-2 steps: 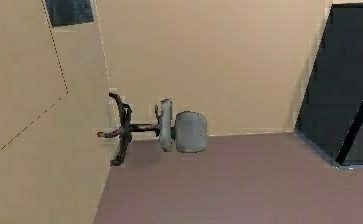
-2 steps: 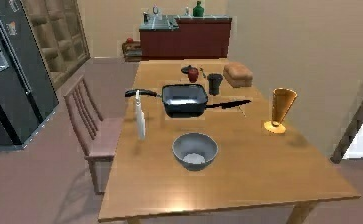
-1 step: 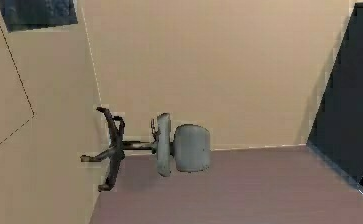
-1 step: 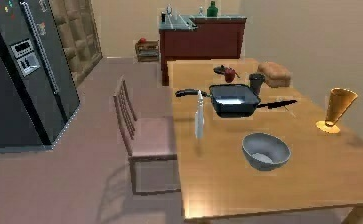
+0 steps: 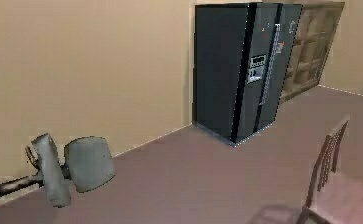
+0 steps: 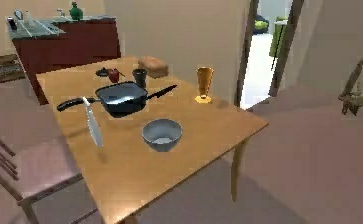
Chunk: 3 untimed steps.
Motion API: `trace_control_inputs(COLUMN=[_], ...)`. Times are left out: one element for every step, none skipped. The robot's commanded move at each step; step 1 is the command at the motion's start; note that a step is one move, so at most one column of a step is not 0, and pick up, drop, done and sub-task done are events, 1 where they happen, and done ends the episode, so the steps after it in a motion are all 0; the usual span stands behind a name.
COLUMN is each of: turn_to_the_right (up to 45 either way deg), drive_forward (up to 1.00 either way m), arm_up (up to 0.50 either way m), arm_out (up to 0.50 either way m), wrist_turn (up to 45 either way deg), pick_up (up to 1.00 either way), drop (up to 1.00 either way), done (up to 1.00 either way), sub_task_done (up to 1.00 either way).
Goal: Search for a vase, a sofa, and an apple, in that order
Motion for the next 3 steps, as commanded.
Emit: trace_control_inputs(turn_to_the_right=[0.0, 24.0, 0.0], drive_forward=[0.95, 0.0, 0.35], arm_up=[0.0, 0.0, 0.0], arm_out=[0.0, 0.0, 0.0], wrist_turn=[0.0, 0.0, 0.0], pick_up=[0.0, 0.0, 0.0], drop=[0.0, 0.0, 0.0], done=[0.0, 0.0, 0.0], sub_task_done=[0.0, 0.0, 0.0])
